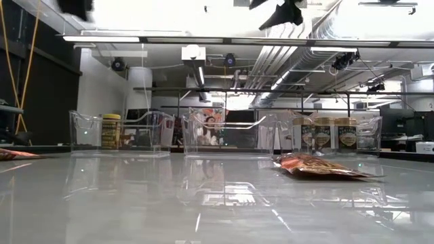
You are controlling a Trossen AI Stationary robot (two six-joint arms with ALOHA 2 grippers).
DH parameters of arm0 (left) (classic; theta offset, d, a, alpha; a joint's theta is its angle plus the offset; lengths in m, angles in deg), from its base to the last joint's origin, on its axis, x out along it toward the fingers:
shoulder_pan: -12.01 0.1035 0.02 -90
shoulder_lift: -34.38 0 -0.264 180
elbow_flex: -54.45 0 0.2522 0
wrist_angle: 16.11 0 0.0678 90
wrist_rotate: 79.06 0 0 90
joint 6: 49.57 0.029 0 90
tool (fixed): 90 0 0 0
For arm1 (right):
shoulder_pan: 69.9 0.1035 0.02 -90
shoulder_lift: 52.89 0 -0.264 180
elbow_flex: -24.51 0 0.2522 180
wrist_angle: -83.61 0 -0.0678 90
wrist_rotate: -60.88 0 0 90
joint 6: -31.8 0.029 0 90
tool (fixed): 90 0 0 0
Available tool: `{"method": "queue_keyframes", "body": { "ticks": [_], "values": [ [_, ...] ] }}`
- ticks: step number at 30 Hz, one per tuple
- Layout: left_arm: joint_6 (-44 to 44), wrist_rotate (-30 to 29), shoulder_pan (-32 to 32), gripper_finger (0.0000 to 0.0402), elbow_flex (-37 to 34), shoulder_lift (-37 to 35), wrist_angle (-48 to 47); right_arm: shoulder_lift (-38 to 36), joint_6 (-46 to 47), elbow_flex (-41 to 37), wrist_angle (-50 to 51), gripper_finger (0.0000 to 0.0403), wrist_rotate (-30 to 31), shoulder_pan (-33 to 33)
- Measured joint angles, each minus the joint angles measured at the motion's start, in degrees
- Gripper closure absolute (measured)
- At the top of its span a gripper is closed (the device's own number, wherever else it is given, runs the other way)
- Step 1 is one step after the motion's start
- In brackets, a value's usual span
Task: Sort spices by type
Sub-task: Put the left yellow seasoning into the left transparent bin
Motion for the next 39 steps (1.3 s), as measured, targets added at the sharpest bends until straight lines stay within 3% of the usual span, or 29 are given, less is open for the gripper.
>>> {"method": "queue_keyframes", "body": {
  "ticks": [5,11,18,23,29,39],
  "values": [
    [-5.1,-0.2,-12.5,0.0071,-1.4,-0.7,-7.0,0.0,5.6,0.0,-0.8,0.0096,-1.6,3.3],
    [-4.4,-0.8,-24.2,0.0071,-7.2,-0.6,0.6,0.0,14.7,0.0,-0.8,0.0096,-1.4,7.3],
    [-10.1,-9.3,-36.1,0.0071,-10.2,1.4,2.2,0.0,19.1,0.0,-0.8,0.0096,-0.1,10.4],
    [-9.9,-10.7,-37.6,0.0071,-10.2,5.7,3.3,0.0,18.8,0.0,-0.8,0.0096,4.2,11.5],
    [-5.4,-10.3,-37.5,0.0071,-10.2,12.2,6.3,0.0,16.6,0.0,-0.8,0.0096,4.4,11.6],
    [-8.6,-9.1,-37.4,0.0071,-10.2,18.8,6.7,0.0,13.0,0.0,-0.2,0.0096,4.3,11.6]
  ]
}}
